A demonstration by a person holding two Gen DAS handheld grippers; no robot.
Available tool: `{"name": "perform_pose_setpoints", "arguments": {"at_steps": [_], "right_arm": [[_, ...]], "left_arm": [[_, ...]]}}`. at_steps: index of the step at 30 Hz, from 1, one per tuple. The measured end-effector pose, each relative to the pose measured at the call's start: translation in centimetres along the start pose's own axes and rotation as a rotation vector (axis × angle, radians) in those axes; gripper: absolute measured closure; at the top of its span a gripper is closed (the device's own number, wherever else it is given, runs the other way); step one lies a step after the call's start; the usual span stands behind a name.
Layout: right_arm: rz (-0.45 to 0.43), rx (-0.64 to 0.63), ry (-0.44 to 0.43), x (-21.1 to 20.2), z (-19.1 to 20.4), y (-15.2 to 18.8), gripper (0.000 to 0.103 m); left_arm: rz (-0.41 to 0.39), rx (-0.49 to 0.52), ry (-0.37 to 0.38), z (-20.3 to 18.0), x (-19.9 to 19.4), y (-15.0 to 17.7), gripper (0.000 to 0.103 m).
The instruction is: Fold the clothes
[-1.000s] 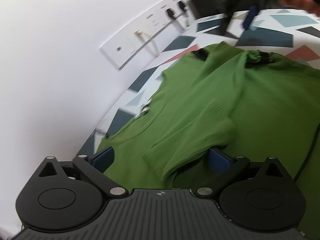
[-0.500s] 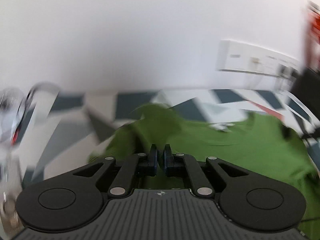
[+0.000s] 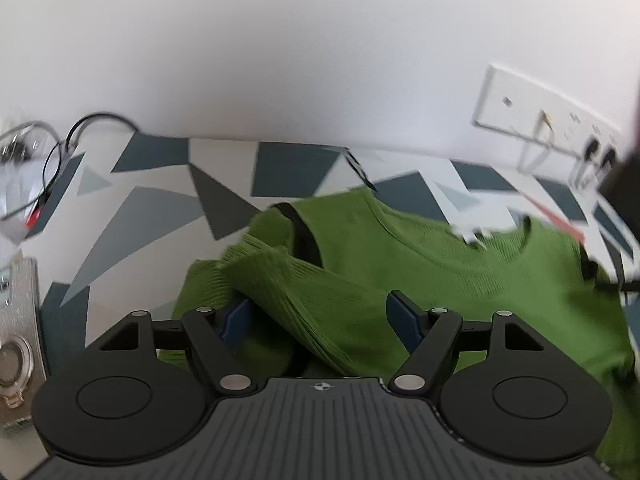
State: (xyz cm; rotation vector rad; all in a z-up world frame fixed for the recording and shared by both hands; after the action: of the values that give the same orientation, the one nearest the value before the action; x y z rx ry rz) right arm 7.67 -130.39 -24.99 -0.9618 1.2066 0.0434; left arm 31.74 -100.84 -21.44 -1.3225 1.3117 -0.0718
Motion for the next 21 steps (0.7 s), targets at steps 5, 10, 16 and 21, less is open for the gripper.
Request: {"name": "perform_pose_setpoints", "arguments": {"at_steps": [5,10,16,21], "right_arm": [[0.01,0.022,0.042,0.4,0.3,0.3,0.091],[0.002,0.084,0.058,0.2,-1.3,-0.1,0.095],[-0.027,0.13,0.097,-0.1,-3.7,-0.6,0.095],[-0.025,0.072,0.118,-0.2,-3.8,0.1,0.082]], "left_arm": [[0.024,-0.089,0.029,1.3,0.1,-0.2,0.098],[-0.053,-0.008,0.037,-0.2,-1.6,-1.6,0.099],[-0.05,0.042,0.103,-2.5,0.3,-1.0,0.098],[0.067,-0.066,0.074,-1.1,3.2,1.8,0.096]]}}
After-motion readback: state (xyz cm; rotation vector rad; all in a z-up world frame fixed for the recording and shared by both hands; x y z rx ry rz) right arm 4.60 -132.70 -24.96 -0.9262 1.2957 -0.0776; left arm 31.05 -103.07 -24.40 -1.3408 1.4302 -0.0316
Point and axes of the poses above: each gripper's, at about its wrist camera, not at the fingertips, and x roughly the way its jaws point, z to its left, y to its underside, the point moved 9 cm from there along x, roughly the way its jaws point, and after that the axes turned 13 degrees about y, right-handed, at the moved point
